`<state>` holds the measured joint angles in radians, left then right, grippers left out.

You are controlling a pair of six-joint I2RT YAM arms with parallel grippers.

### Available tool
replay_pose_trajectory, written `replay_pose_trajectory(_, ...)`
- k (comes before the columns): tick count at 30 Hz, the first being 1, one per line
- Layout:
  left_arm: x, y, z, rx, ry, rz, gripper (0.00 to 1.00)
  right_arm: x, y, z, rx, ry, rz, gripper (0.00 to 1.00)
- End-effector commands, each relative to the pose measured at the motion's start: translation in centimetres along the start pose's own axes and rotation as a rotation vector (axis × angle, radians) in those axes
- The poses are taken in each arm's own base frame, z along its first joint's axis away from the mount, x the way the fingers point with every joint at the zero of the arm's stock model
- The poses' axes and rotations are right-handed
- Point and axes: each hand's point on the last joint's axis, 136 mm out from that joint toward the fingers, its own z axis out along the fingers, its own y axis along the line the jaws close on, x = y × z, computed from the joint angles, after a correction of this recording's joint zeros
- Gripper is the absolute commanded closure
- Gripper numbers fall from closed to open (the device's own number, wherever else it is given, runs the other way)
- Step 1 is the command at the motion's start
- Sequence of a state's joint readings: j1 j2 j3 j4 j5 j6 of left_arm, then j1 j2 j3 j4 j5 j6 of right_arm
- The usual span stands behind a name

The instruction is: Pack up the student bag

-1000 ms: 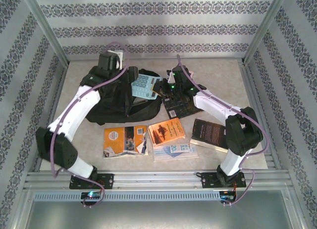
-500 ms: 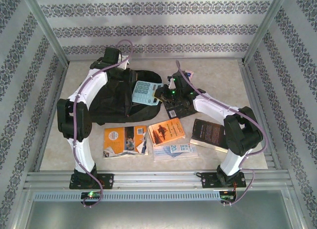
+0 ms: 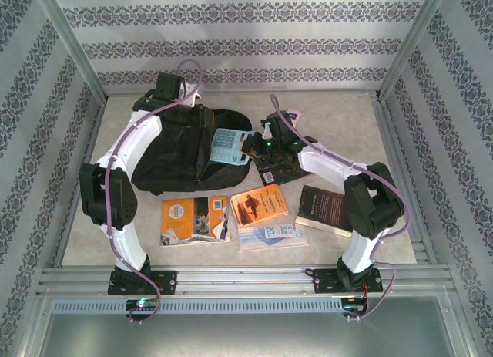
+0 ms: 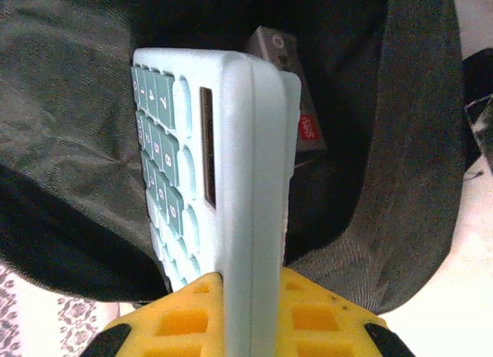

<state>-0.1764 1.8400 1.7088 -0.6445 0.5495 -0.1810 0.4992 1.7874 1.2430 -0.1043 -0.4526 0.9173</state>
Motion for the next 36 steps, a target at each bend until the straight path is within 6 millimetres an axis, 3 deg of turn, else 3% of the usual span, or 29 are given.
replay_pose_trajectory(1, 0.5, 0.1, 0.1, -0.01, 0.054, 0.002, 0.63, -2.0, 0.5, 0.0, 0.03, -0.043, -0.045, 0.92)
replay_pose_trajectory(4, 0.0, 0.8, 0.5, -0.043, 0.053, 0.013, 0.47, -2.5, 1.3, 0.1, 0.008, -0.053, -0.064, 0.92)
replay_pose_trajectory(11, -1.1, 2.0, 2.2, -0.127, 0.129, 0.086, 0.36, -1.8, 2.4, 0.3, -0.026, -0.028, -0.081, 0.91)
replay_pose_trajectory(15, -1.4, 3.1, 2.9, -0.189, 0.159, 0.161, 0.33, -1.3, 2.5, 0.5, -0.041, -0.013, -0.074, 0.9)
replay_pose_trajectory(21, -0.6, 2.0, 4.2, -0.075, 0.203, 0.215, 0.35, -0.9, 2.4, 0.7, -0.04, -0.002, -0.078, 0.9)
replay_pose_trajectory(25, 0.6, 1.9, 5.6, -0.028, 0.247, 0.178, 0.47, -0.9, 2.4, 0.6, -0.043, 0.0, -0.079, 0.9)
replay_pose_trajectory(27, 1.2, 2.1, 6.1, -0.017, 0.269, 0.158, 0.63, -0.9, 2.5, 0.5, -0.043, -0.002, -0.084, 0.9)
replay_pose_trajectory(30, 0.9, 0.9, 5.8, 0.033, 0.26, 0.133, 1.0, -1.3, 2.1, -0.4, -0.011, -0.032, -0.097, 0.9)
replay_pose_trajectory(33, -1.0, -0.5, 4.1, 0.042, 0.198, 0.142, 1.0, -2.2, 1.8, -2.4, 0.03, -0.093, -0.112, 0.92)
replay_pose_trajectory(36, -3.8, -2.0, 1.0, 0.013, 0.079, 0.169, 1.0, -3.4, 1.9, -4.8, 0.034, -0.147, -0.121, 0.92)
